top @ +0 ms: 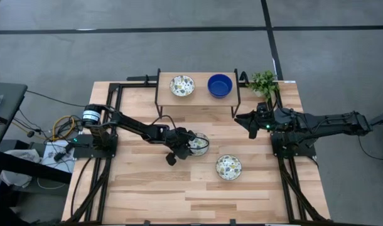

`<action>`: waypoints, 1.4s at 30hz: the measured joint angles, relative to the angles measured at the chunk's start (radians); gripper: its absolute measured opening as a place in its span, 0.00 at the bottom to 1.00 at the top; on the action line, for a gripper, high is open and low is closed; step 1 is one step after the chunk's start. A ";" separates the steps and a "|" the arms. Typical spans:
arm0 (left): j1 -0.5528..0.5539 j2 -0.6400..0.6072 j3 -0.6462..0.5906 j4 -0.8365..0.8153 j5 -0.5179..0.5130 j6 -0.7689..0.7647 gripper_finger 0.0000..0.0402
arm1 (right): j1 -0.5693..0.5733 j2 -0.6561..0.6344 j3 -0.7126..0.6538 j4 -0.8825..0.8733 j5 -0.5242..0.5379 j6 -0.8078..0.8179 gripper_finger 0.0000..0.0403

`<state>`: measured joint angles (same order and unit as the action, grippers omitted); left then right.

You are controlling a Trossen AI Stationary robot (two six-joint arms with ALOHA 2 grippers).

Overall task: Pick & Place Mini bowls
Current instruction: Stack the top white patterned bowl on top of the white patterned bowl on the shelf

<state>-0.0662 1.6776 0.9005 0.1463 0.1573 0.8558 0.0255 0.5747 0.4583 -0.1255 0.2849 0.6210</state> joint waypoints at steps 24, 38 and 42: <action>0.000 -0.361 0.000 0.003 -0.057 0.002 0.03 | 0.000 0.000 0.000 -0.001 0.000 0.000 0.33; 0.068 -0.491 0.000 0.003 -0.188 0.003 0.03 | 0.000 0.000 0.000 -0.001 0.000 0.007 0.33; 0.069 -0.554 0.000 0.004 -0.224 0.021 0.03 | 0.000 0.000 0.000 -0.001 0.000 0.007 0.33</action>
<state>0.0030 1.1235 0.9005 0.1501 -0.0670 0.8771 0.0254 0.5745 0.4583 -0.1265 0.2852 0.6285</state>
